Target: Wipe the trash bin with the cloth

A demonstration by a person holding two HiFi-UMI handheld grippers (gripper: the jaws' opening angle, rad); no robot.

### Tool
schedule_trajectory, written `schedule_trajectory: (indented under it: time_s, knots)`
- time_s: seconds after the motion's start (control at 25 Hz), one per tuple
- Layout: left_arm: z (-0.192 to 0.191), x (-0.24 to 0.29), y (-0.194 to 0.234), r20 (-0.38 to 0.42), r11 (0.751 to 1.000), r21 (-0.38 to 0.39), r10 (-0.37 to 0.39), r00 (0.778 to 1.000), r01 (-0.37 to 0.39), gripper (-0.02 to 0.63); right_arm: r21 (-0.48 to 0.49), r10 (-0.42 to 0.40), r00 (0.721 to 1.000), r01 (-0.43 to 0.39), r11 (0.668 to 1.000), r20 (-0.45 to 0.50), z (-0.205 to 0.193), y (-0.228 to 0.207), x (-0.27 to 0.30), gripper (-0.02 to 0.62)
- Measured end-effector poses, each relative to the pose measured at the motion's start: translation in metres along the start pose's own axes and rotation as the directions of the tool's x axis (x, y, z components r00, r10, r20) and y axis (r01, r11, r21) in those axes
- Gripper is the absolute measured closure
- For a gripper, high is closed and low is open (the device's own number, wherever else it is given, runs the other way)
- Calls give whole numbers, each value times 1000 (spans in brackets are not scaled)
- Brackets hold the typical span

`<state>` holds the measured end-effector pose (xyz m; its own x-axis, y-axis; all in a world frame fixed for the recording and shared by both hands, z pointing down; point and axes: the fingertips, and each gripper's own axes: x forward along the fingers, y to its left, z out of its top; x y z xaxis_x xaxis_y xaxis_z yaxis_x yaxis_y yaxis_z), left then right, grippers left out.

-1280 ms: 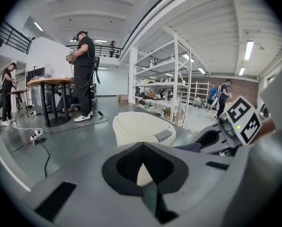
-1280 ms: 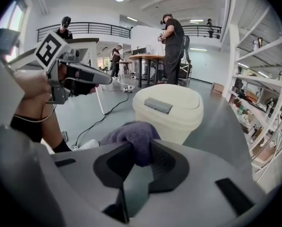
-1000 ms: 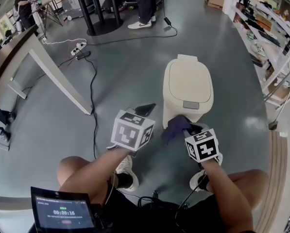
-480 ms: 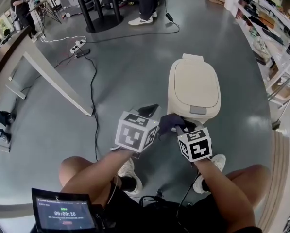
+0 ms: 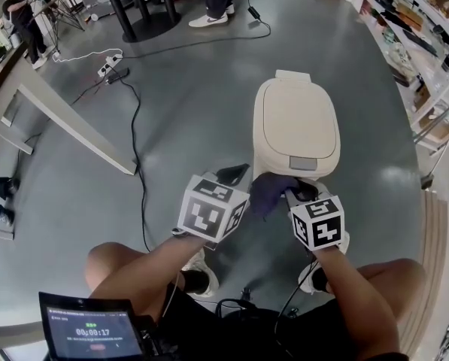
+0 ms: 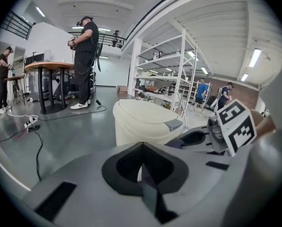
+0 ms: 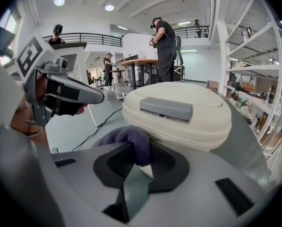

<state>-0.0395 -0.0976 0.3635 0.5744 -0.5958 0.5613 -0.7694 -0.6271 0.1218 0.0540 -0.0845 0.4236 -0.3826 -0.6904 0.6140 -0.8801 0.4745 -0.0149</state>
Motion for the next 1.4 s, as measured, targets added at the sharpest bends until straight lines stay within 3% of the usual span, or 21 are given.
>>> schedule_trajectory:
  time_s: [0.32,0.8,1.2,1.4]
  knots:
    - [-9,13,-19,-48,999,21,-32,998,33,609,61,-73,997,75,995,-24,-20,-45,-19,529]
    - [-15,18,-29,-106,998,12,-61,993,63,609,116,-156,987,160,980,-49,-24,-76,-37,529]
    - [-31,17,0,-101,1000,5,25,995,-24,609,86,-153,984,161,983,-92,-49,-70,-31,529]
    - [-41,27,19,-39,978,169,130,991,-121,609,40,-94,992,97,994,-81,-55,-46,-11,529]
